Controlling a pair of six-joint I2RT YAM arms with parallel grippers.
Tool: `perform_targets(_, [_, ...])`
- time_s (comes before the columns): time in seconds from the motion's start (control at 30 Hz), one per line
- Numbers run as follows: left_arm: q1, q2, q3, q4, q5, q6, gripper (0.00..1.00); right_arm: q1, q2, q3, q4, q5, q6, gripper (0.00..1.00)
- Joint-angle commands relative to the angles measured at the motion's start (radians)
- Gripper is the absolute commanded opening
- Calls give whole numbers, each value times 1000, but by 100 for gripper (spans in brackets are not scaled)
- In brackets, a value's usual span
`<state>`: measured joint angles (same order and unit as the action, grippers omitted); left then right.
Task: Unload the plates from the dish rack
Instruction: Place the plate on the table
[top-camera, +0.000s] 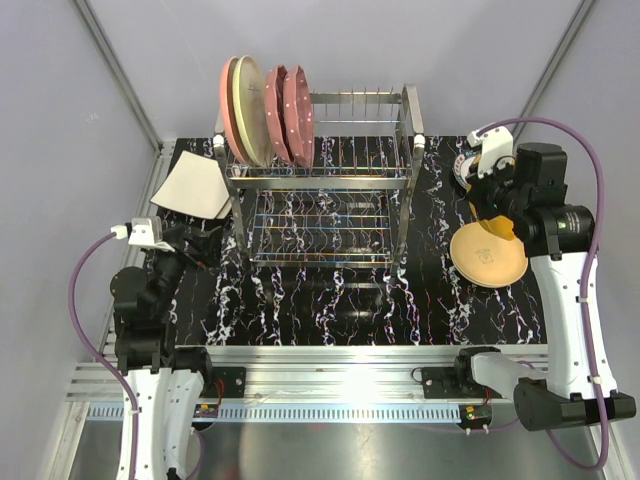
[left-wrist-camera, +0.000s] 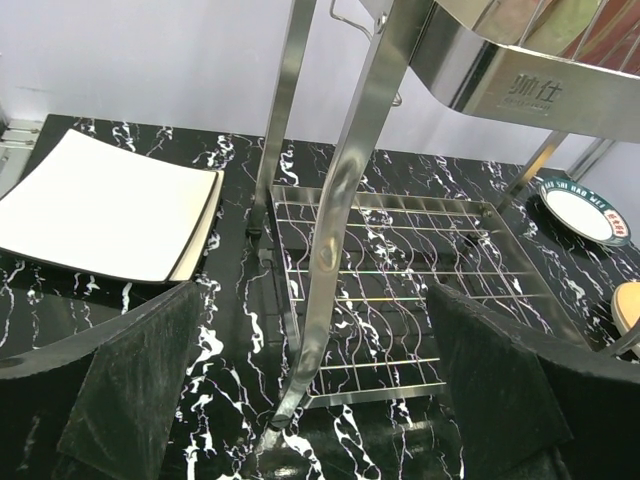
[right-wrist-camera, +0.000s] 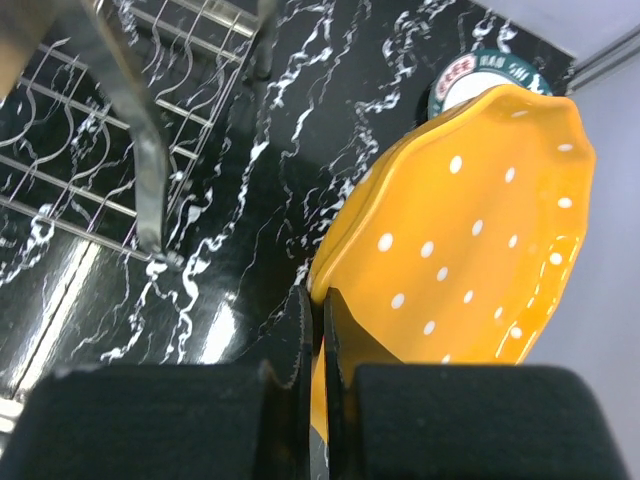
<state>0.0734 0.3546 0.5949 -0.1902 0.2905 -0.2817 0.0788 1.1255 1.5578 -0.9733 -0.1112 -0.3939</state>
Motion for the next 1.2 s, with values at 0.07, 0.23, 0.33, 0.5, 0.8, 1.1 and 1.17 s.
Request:
perform_targets(0.07, [-4,27,2,55,42,-10,99,-2,-99,-45,127,-61,-97,0])
perform_targets(0.23, [-4,30,-1,58,50,-14,99,-2,-116,-122,156,-74,-135,0])
perform_targets(0.33, [-4,30,2,55,47,-11,99,-2,-121,-174,196,-84,-195,0])
perform_targets(0.5, [-6,30,0,55,50,-11,99,-2,-112,-237,234,-105,-324,0])
perform_targets(0.8, [-4,29,0,57,53,-13,99,-2,-61,-275,228,-169,-549,0])
perform_targets(1.1, [-4,30,0,55,53,-11,99,-5,-9,-280,216,-211,-692,0])
perform_targets(1.17, [-4,30,2,55,52,-11,99,-11,-1,-286,211,-222,-724,0])
